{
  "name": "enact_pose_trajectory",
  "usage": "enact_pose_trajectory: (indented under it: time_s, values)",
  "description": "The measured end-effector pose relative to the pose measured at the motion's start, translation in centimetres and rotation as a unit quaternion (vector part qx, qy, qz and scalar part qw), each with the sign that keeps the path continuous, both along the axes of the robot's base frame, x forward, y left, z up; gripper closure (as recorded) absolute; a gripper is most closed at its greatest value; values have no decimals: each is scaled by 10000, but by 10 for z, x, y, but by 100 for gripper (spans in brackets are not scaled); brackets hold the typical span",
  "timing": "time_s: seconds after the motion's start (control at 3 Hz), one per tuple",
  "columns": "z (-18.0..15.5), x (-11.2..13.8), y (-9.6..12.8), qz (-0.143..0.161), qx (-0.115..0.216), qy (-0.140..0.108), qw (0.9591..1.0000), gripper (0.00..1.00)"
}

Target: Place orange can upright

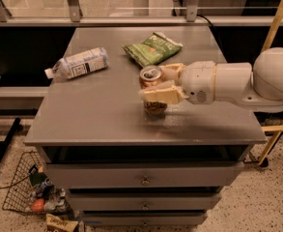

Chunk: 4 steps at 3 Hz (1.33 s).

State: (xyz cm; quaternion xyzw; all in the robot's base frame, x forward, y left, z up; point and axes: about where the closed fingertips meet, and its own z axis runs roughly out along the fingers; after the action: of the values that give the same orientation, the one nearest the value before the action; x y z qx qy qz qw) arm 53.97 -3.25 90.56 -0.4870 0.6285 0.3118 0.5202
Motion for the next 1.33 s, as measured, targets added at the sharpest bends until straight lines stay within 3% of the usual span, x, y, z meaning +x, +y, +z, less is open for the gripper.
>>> enact_pose_trajectory:
  time_s: [0.33, 1.0, 1.33]
  values:
    - [0, -1, 2, 20, -3, -3, 10000, 0]
    - [6, 1, 2, 141, -85, -47, 9999, 0]
    - [27, 5, -28, 49, -621, -95, 9980, 0]
